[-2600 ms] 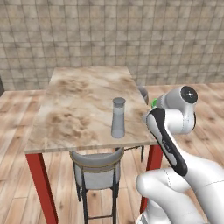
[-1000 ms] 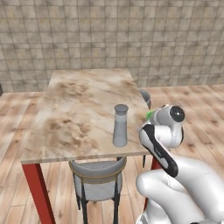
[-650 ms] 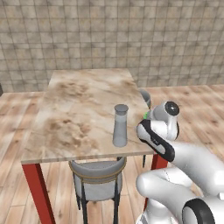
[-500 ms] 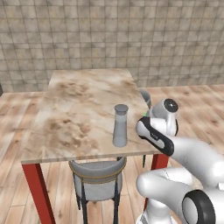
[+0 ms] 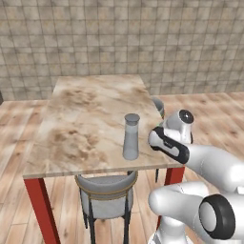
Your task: Place the pitcher and cup on the dining counter for serving.
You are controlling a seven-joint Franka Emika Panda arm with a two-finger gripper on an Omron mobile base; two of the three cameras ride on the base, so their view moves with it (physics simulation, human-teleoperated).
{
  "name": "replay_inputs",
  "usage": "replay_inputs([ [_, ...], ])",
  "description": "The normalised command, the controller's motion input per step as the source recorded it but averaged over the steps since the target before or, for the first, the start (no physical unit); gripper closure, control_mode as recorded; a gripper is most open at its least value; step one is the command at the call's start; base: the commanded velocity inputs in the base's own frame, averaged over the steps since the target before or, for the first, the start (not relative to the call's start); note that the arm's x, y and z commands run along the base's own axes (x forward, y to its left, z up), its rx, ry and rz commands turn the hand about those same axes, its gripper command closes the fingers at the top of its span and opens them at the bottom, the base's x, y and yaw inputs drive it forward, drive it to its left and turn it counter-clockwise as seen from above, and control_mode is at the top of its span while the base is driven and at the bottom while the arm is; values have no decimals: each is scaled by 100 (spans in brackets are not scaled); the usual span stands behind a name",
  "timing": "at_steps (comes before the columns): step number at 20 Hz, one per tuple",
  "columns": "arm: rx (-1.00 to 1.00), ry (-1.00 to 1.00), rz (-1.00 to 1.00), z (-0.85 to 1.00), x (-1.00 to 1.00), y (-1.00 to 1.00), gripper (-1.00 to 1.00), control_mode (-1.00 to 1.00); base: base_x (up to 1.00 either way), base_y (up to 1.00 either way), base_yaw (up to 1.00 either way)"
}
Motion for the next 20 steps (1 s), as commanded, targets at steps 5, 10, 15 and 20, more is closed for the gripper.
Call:
replay_inputs([
  [5, 0, 0, 2, -30, 5, 2, 100, -100, 0, 0, 0],
  [10, 0, 1, 0, -26, 21, 4, 100, -100, 0, 0, 0],
  [15, 0, 2, 0, -27, 28, 2, 100, -100, 0, 0, 0],
  [20, 0, 2, 0, -25, 30, 0, 100, -100, 0, 0, 0],
])
